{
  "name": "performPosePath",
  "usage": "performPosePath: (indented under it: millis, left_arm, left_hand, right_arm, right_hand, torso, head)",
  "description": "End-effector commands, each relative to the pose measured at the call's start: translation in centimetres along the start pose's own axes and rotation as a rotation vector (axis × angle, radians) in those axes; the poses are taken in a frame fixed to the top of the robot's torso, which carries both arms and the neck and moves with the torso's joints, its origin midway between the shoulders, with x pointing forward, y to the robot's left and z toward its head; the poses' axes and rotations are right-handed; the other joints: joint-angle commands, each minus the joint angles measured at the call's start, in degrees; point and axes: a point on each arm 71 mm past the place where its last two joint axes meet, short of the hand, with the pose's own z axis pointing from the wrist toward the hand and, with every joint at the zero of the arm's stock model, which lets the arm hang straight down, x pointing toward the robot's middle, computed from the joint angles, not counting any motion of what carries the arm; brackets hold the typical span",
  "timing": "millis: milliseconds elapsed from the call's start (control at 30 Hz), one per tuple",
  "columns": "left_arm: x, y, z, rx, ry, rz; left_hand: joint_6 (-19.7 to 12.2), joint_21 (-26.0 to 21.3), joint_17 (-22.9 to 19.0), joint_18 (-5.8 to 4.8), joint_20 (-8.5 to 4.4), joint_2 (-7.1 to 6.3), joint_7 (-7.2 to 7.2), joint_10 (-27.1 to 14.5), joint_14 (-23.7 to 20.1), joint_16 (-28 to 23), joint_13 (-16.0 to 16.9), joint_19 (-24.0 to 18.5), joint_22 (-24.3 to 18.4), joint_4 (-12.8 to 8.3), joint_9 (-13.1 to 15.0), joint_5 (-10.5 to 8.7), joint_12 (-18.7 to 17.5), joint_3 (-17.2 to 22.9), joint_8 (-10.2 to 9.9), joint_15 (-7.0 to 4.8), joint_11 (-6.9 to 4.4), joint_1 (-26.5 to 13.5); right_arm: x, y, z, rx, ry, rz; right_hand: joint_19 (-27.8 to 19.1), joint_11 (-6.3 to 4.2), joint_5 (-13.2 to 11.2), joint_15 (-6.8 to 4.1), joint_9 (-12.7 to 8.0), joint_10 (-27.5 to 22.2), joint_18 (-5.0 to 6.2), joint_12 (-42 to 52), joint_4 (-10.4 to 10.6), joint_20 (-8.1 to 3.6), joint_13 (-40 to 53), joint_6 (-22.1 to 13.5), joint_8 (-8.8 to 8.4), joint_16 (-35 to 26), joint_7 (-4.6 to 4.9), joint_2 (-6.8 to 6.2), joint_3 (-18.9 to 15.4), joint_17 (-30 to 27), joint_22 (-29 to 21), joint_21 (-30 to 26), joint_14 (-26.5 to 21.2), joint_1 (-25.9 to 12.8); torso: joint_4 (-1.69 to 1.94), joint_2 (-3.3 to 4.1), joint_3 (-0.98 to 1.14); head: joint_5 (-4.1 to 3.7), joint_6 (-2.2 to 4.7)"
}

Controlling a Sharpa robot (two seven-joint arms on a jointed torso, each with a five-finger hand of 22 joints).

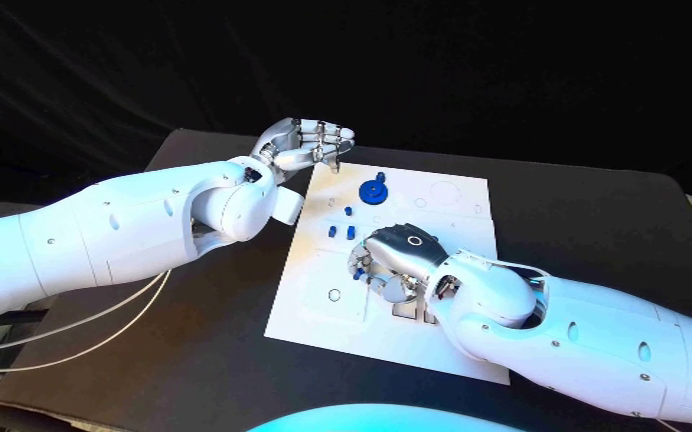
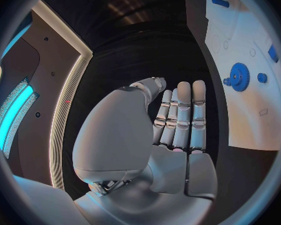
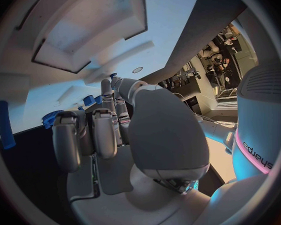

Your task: Assemble the parts on the task board

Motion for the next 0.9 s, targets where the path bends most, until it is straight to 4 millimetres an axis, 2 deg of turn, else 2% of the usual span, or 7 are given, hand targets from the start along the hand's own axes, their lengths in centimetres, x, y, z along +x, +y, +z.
performPosePath:
  millis: [33, 367, 500, 900]
  left_arm:
    - [0.08, -0.12, 0.03, 0.005, 0.001, -0.005]
    - [0.06, -0.13, 0.0, 0.004, 0.001, -0.005]
    - [0.08, -0.13, -0.01, 0.003, 0.002, -0.005]
    - [0.04, -0.12, -0.04, 0.0, 0.003, -0.005]
  left_hand:
    - [-0.01, -0.02, -0.09, 0.78, -0.2, -0.05, 0.16, -0.24, -0.33, -0.23, -0.05, -0.33, 0.08, 0.08, -0.08, 0.13, 0.22, 0.23, 0.14, 0.13, 0.19, 0.27]
    - [-0.01, -0.02, -0.09, 0.78, -0.2, -0.05, 0.16, -0.24, -0.33, -0.23, -0.05, -0.33, 0.08, 0.08, -0.08, 0.13, 0.22, 0.23, 0.14, 0.13, 0.19, 0.27]
    - [-0.04, -0.03, -0.17, 0.79, -0.19, -0.06, 0.13, -0.29, -0.34, -0.23, -0.07, -0.36, 0.09, 0.07, -0.1, 0.14, 0.28, 0.27, 0.16, 0.13, 0.18, 0.21]
    - [-0.07, -0.03, -0.24, 0.79, -0.18, -0.07, 0.11, -0.33, -0.35, -0.24, -0.09, -0.38, 0.11, 0.06, -0.11, 0.14, 0.33, 0.31, 0.18, 0.13, 0.17, 0.16]
  right_arm:
    - [0.32, 0.17, -0.02, -0.006, 0.03, -0.02]
    - [0.56, 0.42, 0.23, -0.003, 0.049, -0.037]
    - [0.74, 0.48, 0.35, 0.0, 0.062, -0.041]
    - [0.58, 0.39, 0.42, 0.01, 0.025, -0.038]
  right_hand:
    - [4.06, -1.86, -0.28, -0.33, 0.12, 2.02, -0.8, 0.09, -0.41, -0.23, 0.04, 0.0, 0.2, -0.33, 0.32, 0.24, -0.04, 0.17, 13.33, -0.13, 2.77, -0.42]
    - [3.89, -1.68, -0.58, -0.19, 0.29, 1.44, -0.73, -0.56, -0.51, -0.11, 0.02, -0.63, 0.04, -0.5, 0.38, -0.09, -0.59, -0.1, 13.22, -0.44, 2.72, -2.07]
    - [3.82, -1.47, 1.0, -0.01, 0.26, 0.97, -0.7, -1.13, -0.27, 0.05, -0.02, -1.35, -0.32, -0.61, 0.49, -0.6, -1.36, -0.27, 13.2, -0.57, 2.68, -3.7]
    - [3.03, -0.05, 1.38, 1.09, -0.81, -1.98, -0.34, -2.93, 0.41, 0.89, -0.56, -5.13, -2.86, -1.28, 2.01, -1.89, -1.81, -1.33, 12.54, -2.18, 2.31, -5.95]
  torso:
    - [-0.01, -0.01, -0.02]
    - [-0.02, -0.02, -0.03]
    - [-0.02, -0.02, -0.03]
    - [-0.02, -0.04, 0.02]
  head:
    - [0.03, -0.06]
    - [-0.04, -0.01]
    - [-0.07, 0.0]
    - [-0.14, 0.06]
